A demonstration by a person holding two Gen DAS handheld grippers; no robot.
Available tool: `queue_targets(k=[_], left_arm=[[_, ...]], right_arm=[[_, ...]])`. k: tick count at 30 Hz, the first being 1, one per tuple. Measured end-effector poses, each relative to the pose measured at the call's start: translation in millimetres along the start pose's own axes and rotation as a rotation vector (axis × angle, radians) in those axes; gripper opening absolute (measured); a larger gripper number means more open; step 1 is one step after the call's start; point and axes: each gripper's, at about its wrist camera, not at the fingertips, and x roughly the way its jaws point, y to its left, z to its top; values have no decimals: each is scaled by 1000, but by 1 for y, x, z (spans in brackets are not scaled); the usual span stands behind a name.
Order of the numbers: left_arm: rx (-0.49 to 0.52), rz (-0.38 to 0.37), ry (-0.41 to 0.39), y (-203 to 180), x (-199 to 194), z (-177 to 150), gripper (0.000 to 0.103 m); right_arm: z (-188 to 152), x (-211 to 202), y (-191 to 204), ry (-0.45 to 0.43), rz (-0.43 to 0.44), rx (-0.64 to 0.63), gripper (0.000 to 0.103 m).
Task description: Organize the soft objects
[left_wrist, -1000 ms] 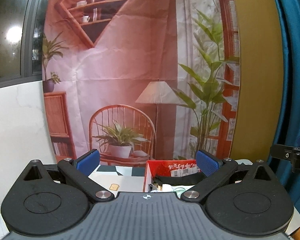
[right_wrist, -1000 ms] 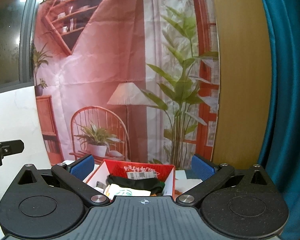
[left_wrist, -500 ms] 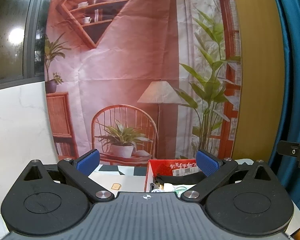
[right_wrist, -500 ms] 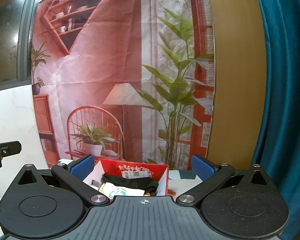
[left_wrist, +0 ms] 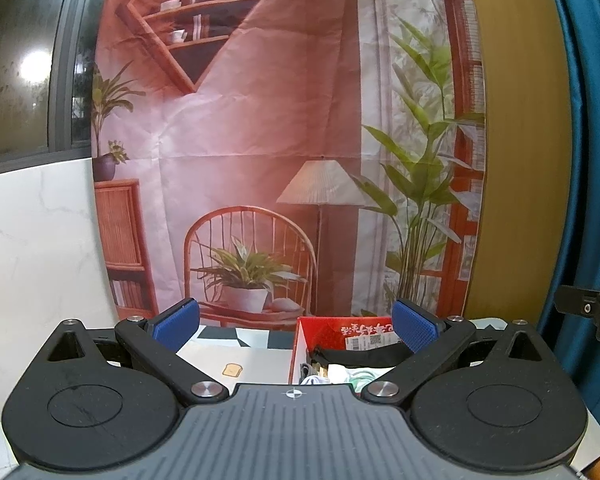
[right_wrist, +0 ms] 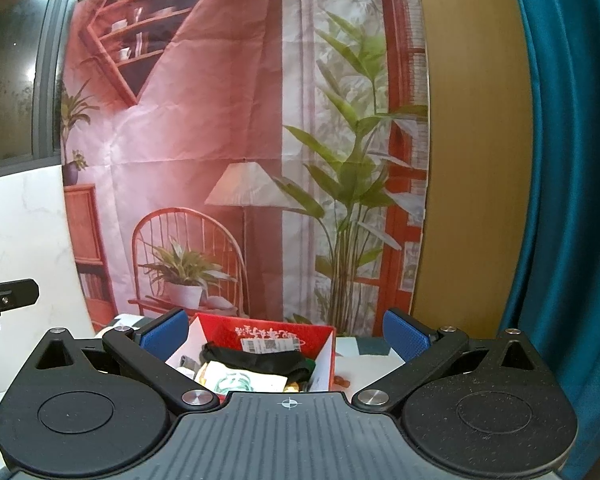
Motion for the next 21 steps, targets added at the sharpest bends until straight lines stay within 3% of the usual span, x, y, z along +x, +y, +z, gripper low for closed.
queue_targets(k=[21], left_arm=[[-2, -6, 1, 1, 2, -2, 103]], right_arm=[[-1, 3, -6, 5, -3, 3, 103]])
